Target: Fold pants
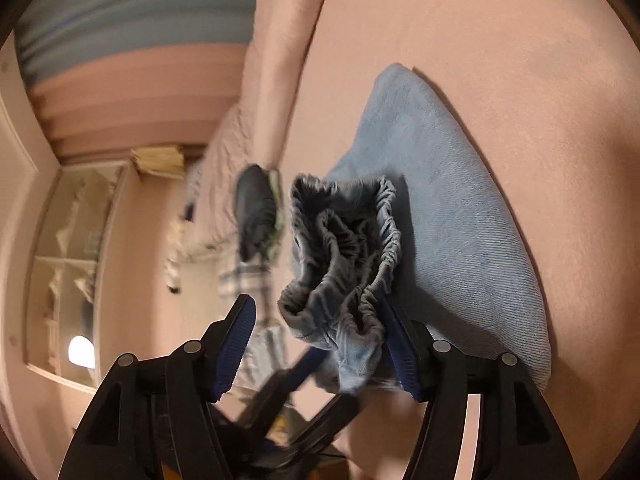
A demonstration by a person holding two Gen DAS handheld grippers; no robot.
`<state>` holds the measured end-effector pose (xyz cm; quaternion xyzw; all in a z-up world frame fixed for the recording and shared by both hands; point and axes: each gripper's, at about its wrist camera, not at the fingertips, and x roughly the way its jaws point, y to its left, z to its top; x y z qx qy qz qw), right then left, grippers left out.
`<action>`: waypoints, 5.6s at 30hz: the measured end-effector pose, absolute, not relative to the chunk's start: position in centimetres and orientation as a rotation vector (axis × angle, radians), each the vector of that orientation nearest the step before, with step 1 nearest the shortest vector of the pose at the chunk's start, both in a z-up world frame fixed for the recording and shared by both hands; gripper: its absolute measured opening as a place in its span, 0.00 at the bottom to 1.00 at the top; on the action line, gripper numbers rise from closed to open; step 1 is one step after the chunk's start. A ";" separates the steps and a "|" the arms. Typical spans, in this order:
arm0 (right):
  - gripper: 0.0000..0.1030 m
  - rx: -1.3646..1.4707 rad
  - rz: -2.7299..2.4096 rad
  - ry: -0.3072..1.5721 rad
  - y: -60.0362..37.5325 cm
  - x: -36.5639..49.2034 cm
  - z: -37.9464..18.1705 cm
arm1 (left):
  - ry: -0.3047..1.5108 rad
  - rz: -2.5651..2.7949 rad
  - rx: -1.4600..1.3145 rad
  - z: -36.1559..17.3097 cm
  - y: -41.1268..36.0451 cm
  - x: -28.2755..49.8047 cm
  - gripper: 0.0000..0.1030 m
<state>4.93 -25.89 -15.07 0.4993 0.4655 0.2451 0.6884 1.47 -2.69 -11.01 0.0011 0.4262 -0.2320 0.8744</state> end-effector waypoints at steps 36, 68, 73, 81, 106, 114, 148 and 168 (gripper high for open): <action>0.40 0.229 0.305 0.840 -24.0 6.4 -4.3 | 0.950 -0.302 -0.272 -11.8 4.5 5.9 0.61; 0.24 0.014 0.391 0.993 -20.7 3.1 -10.5 | 1.060 -0.341 -0.233 -13.3 2.5 13.4 0.56; 0.53 0.356 0.477 0.927 -25.8 1.2 -8.0 | 1.026 -0.348 -0.347 -13.1 6.4 9.6 0.63; 0.58 0.717 0.410 1.010 -31.9 2.0 -11.9 | 1.087 -0.367 -0.733 -16.8 11.8 6.4 0.71; 0.71 0.809 0.429 1.119 -29.5 7.3 -14.6 | 1.161 -0.515 -0.817 -17.3 9.1 10.5 0.77; 0.73 0.761 0.436 1.127 -28.7 8.5 -14.8 | 1.162 -0.503 -0.789 -17.1 7.8 12.4 0.77; 0.72 0.388 0.601 0.890 -15.7 18.3 -6.6 | 0.943 -0.295 -0.459 -10.3 15.3 21.4 0.49; 0.72 0.279 0.408 1.021 -17.6 20.4 -10.8 | 0.961 -0.155 -0.284 -12.6 15.7 22.9 0.56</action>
